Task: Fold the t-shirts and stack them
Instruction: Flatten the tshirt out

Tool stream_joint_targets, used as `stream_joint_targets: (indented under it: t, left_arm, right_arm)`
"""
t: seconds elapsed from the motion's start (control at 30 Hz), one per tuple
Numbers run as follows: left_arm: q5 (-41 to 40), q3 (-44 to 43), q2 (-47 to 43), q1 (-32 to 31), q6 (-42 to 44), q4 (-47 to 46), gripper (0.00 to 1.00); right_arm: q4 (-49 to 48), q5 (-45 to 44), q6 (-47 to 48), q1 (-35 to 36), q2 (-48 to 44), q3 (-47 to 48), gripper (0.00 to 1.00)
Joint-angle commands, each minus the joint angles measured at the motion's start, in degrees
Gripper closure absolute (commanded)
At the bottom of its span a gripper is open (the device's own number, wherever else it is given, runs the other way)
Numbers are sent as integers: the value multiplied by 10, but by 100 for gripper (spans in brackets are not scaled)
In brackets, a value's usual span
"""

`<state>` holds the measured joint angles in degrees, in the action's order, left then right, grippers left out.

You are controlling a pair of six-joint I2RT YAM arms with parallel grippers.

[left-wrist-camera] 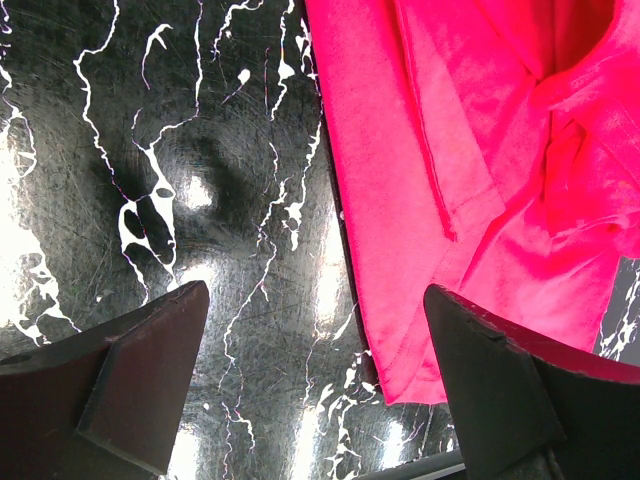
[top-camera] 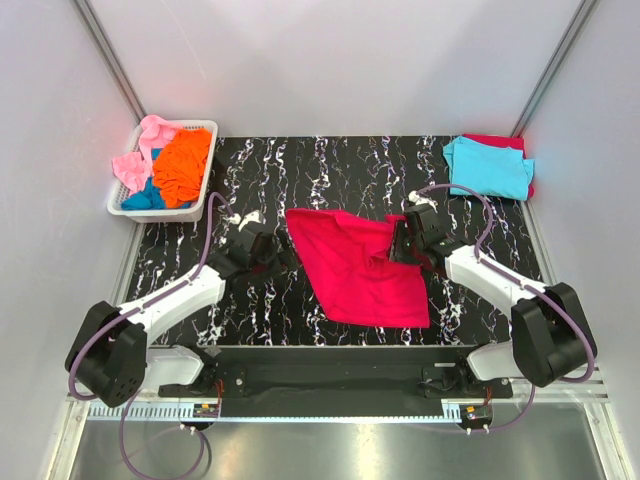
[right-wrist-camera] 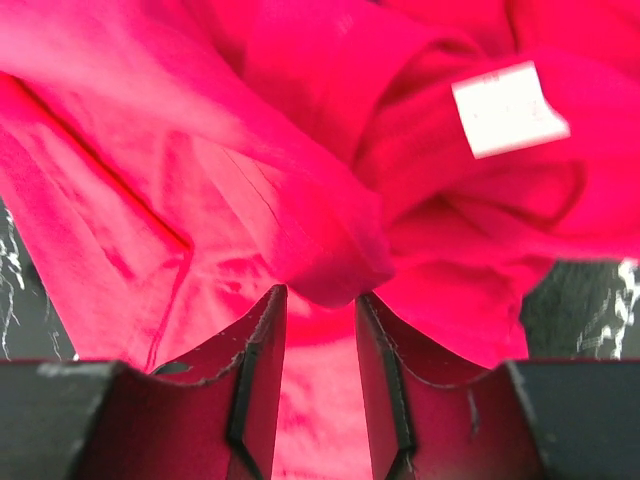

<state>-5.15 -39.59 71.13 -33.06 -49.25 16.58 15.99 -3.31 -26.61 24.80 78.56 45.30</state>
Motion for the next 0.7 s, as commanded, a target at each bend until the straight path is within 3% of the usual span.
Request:
stream_joint_targets:
  t: [0.0, 0.67]
  left_arm:
    - [5, -8, -2, -3, 12, -23, 6]
    - [8, -18, 8, -3, 11, -22, 6]
  right_arm:
    - [-70, 0, 32, -1, 4, -3, 60]
    - [-36, -87, 41, 0, -11, 0, 62]
